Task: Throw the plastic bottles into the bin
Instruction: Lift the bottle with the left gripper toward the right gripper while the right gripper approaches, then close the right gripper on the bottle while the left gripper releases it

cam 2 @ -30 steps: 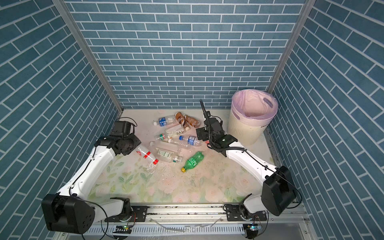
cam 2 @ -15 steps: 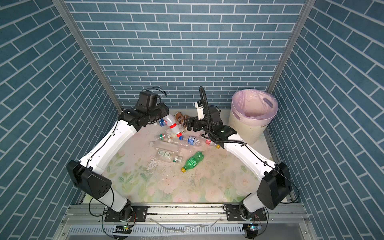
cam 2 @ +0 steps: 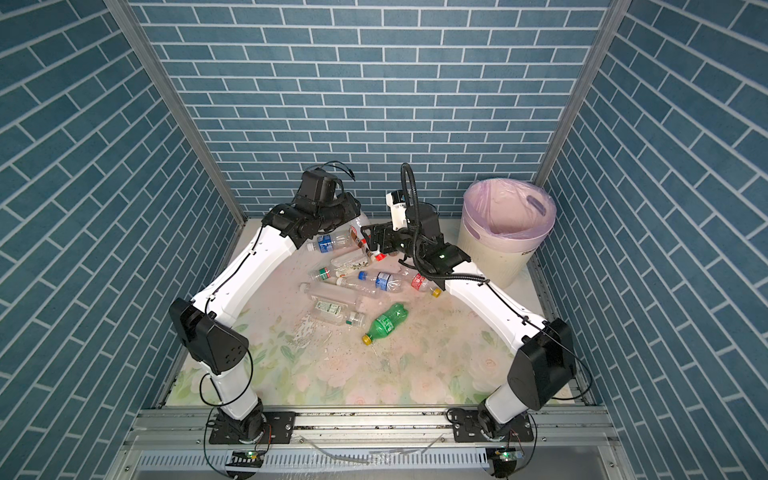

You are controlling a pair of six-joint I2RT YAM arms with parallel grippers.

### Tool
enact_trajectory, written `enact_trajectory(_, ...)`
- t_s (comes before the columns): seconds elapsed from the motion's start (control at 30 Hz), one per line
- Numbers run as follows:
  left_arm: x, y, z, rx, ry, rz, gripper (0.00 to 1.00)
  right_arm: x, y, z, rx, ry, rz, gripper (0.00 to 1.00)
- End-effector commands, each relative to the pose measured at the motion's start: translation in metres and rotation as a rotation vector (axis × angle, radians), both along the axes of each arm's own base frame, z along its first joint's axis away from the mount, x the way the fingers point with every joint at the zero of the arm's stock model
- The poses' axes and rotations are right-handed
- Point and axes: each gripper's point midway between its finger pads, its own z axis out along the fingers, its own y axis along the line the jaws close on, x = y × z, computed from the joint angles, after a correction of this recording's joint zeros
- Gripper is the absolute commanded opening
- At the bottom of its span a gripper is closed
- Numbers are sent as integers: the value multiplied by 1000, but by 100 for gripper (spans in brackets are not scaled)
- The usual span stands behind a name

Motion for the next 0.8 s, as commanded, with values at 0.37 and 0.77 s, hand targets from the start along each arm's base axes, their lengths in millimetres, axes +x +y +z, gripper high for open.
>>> enact_trajectory(0.37,-2,-18,15,-78,-11,-56,52,31,27,8,108,29,48,68)
enact_trajectory(0.77,1,-8,14,-69,-11,-32,71,27,17,7,98,43,16,45)
